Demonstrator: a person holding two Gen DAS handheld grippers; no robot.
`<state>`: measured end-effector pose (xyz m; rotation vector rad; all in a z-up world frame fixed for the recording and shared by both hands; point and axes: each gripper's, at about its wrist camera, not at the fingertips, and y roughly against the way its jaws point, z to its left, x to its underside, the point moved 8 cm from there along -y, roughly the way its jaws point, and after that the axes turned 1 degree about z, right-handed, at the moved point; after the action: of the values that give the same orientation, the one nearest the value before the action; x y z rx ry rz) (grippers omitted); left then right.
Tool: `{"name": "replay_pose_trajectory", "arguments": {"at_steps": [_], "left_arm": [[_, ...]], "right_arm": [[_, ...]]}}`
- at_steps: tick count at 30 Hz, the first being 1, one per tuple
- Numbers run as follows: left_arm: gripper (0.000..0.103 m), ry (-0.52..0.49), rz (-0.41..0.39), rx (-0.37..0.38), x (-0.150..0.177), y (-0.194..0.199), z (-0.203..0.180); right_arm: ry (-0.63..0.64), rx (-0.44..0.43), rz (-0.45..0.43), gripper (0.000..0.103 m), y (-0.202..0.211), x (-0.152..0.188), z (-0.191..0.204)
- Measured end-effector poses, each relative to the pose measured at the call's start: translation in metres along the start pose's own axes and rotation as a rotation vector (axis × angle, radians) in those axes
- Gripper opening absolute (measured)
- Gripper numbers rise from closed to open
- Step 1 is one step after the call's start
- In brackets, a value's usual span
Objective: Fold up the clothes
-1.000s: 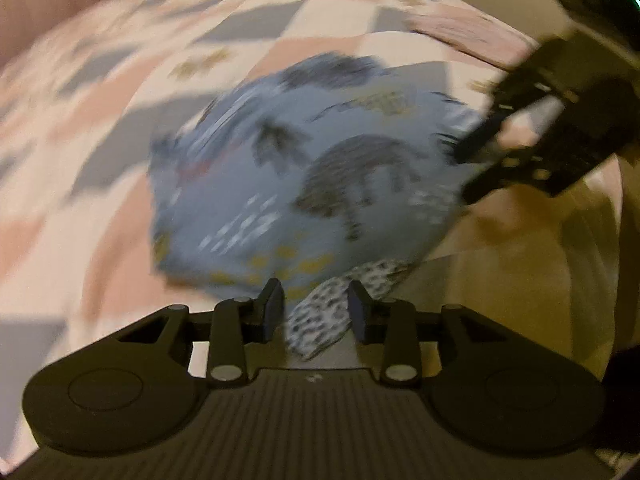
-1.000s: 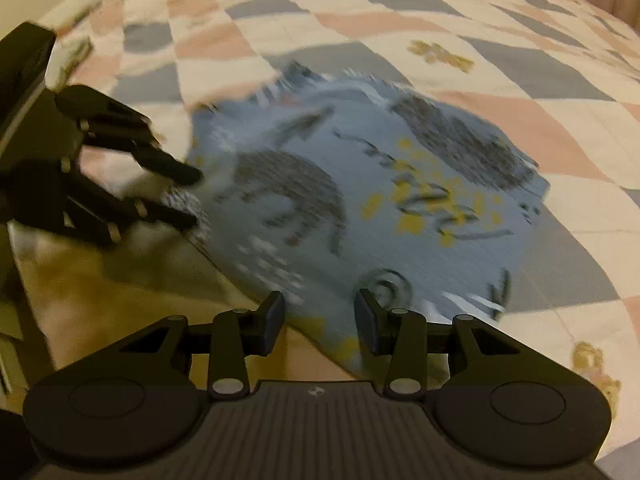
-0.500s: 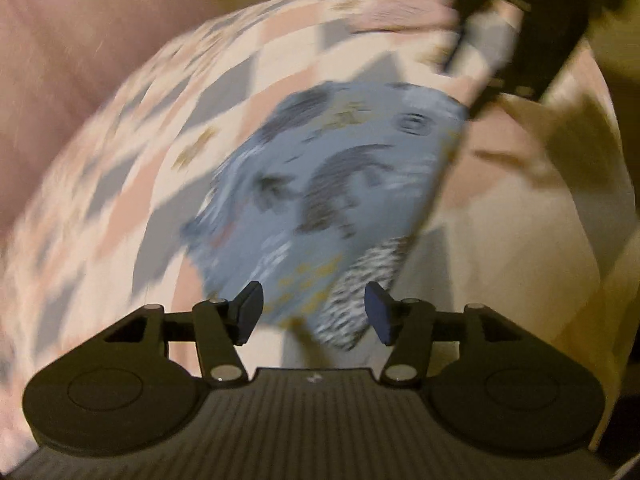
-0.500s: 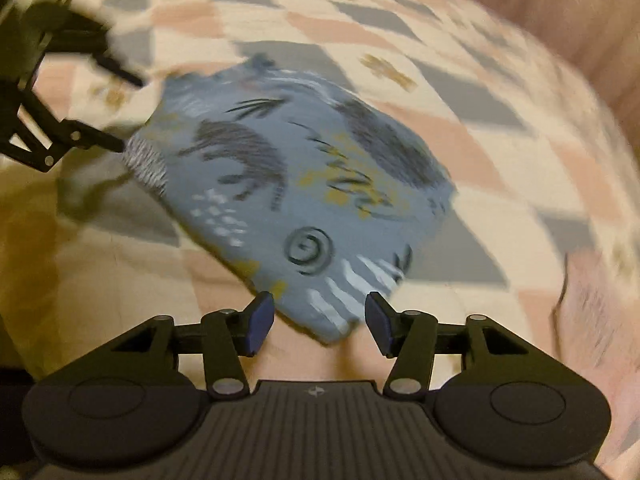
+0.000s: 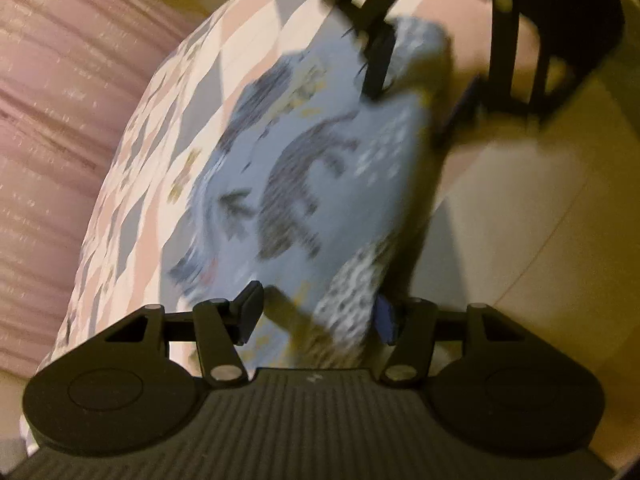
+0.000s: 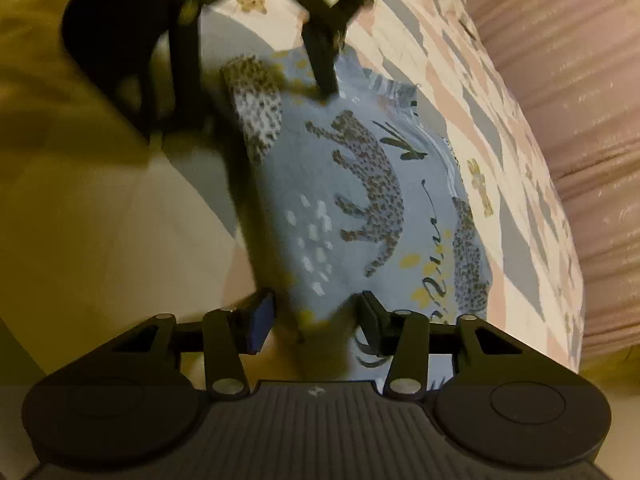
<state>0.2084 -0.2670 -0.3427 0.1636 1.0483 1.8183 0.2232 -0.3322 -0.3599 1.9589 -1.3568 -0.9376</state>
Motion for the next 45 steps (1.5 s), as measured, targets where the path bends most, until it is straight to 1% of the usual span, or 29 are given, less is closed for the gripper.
{"name": "replay_pose_trajectory", "arguments": {"at_steps": [1, 4, 5, 7, 9, 10, 11, 12, 13, 14, 15, 16, 18, 20, 21, 24, 26, 29, 32, 34, 42, 45], "left_arm": [[0.055, 0.003, 0.013, -0.011, 0.004, 0.0, 0.004], [0.054, -0.009, 0.013, -0.032, 0.009, 0.003, 0.008], [0.053, -0.034, 0.007, -0.043, 0.008, 0.004, 0.007], [0.053, -0.087, -0.001, -0.065, 0.005, 0.003, 0.0], [0.052, -0.114, 0.003, -0.081, 0.0, -0.001, -0.003], [0.05, -0.123, 0.008, -0.088, -0.001, -0.004, -0.004], [0.046, -0.121, 0.016, -0.083, -0.001, -0.007, -0.004], [0.043, -0.119, 0.024, -0.079, -0.001, -0.01, -0.003], [0.036, -0.11, 0.03, -0.069, -0.001, -0.012, -0.002], [0.029, -0.096, 0.037, -0.051, 0.0, -0.013, 0.0], [0.026, -0.091, 0.042, -0.032, 0.0, -0.013, 0.0], [0.021, -0.085, 0.048, -0.013, 0.0, -0.013, 0.0], [0.016, -0.077, 0.054, 0.013, -0.002, -0.011, 0.004], [0.009, -0.065, 0.059, 0.037, -0.004, -0.008, 0.011], [0.008, -0.059, 0.061, 0.049, -0.005, -0.007, 0.014], [0.006, -0.06, 0.039, 0.059, -0.006, 0.011, 0.021], [0.006, -0.061, 0.019, 0.058, -0.01, 0.025, 0.031], [0.006, -0.065, -0.012, 0.042, -0.019, 0.045, 0.049], [0.006, -0.057, -0.037, 0.043, -0.032, 0.066, 0.073], [0.006, -0.062, -0.058, 0.056, -0.04, 0.079, 0.087], [0.006, -0.158, -0.178, 0.143, -0.09, 0.116, 0.1], [0.006, -0.194, -0.223, 0.176, -0.108, 0.131, 0.104]], "right_arm": [[-0.004, 0.018, 0.012, 0.043, -0.002, 0.008, -0.006], [0.001, 0.044, 0.032, 0.042, -0.006, 0.028, -0.015], [0.011, 0.053, 0.031, 0.042, -0.007, 0.031, -0.015], [0.031, 0.07, 0.015, 0.042, -0.009, 0.029, -0.013], [0.054, 0.09, -0.002, 0.042, -0.012, 0.023, -0.011], [0.048, 0.083, -0.004, 0.042, -0.01, 0.022, -0.013], [0.041, 0.077, -0.006, 0.041, -0.009, 0.021, -0.015], [0.035, 0.07, -0.008, 0.04, -0.008, 0.02, -0.018], [0.029, 0.063, -0.009, 0.037, -0.006, 0.019, -0.02], [0.023, 0.056, -0.011, 0.035, -0.005, 0.018, -0.022], [0.017, 0.049, -0.013, 0.028, -0.004, 0.017, -0.025], [0.011, 0.043, -0.015, 0.026, -0.003, 0.016, -0.027], [-0.002, 0.029, -0.018, 0.02, 0.0, 0.014, -0.032], [-0.014, 0.015, -0.022, 0.015, 0.003, 0.012, -0.036], [-0.02, 0.008, -0.023, 0.014, 0.004, 0.011, -0.039], [-0.039, -0.011, -0.029, 0.013, 0.009, 0.008, -0.046], [-0.051, -0.008, -0.034, 0.012, 0.021, 0.005, -0.059], [-0.082, 0.003, -0.037, 0.012, 0.043, -0.004, -0.079], [-0.125, 0.005, -0.024, 0.012, 0.071, -0.008, -0.096], [-0.157, 0.005, -0.011, 0.012, 0.09, -0.009, -0.106], [-0.309, 0.008, 0.102, 0.012, 0.162, 0.01, -0.122], [-0.39, 0.026, 0.155, 0.012, 0.188, 0.029, -0.121]]}}
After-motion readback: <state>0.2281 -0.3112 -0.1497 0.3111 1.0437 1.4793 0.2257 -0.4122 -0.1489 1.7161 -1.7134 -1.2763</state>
